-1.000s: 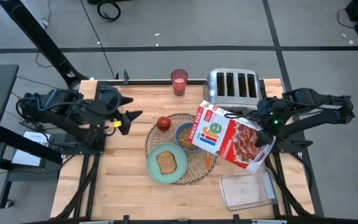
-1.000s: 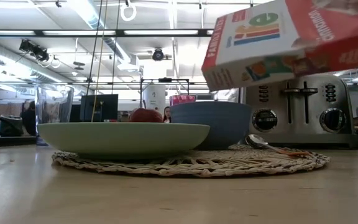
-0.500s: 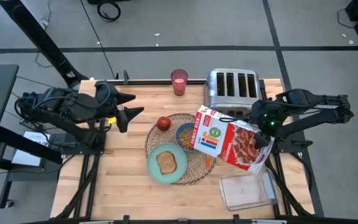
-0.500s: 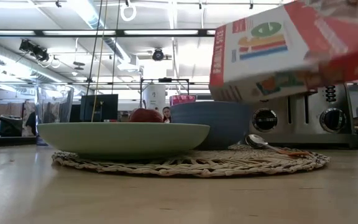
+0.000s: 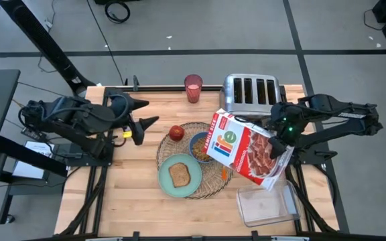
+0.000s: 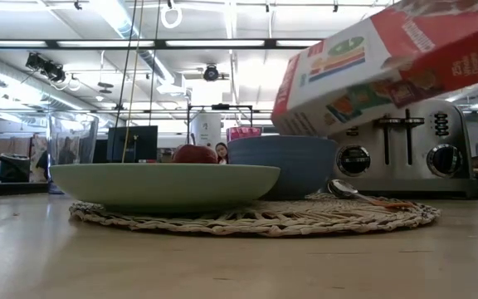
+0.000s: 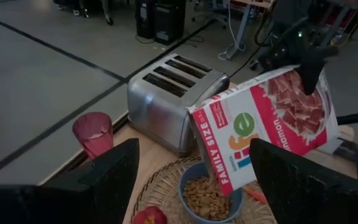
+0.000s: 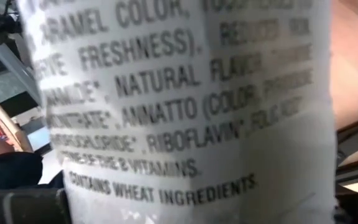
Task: Arrange a breakfast setting
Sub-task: Pour the cereal from the cereal box into the blue bowl
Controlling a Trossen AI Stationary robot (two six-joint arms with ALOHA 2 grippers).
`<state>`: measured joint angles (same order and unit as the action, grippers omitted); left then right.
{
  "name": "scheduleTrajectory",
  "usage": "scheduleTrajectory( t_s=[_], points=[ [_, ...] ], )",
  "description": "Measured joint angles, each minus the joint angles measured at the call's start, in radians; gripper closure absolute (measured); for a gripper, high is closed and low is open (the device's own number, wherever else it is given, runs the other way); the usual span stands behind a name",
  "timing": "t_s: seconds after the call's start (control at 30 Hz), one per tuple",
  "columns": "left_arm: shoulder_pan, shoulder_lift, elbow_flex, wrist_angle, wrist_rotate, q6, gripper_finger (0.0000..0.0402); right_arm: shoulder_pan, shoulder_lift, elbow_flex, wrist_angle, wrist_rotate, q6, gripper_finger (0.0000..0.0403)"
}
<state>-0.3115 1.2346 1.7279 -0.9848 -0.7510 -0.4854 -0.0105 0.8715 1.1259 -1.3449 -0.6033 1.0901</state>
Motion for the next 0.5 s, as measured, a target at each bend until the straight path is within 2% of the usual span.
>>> scheduleTrajectory(
  t_s=[0.5],
  points=[
    [0.001,-0.006,0.0,0.0,-0.007,0.026,0.0093,0.002,0.059,0.0,0.046,0.004,-0.037,0.0171]
  ],
)
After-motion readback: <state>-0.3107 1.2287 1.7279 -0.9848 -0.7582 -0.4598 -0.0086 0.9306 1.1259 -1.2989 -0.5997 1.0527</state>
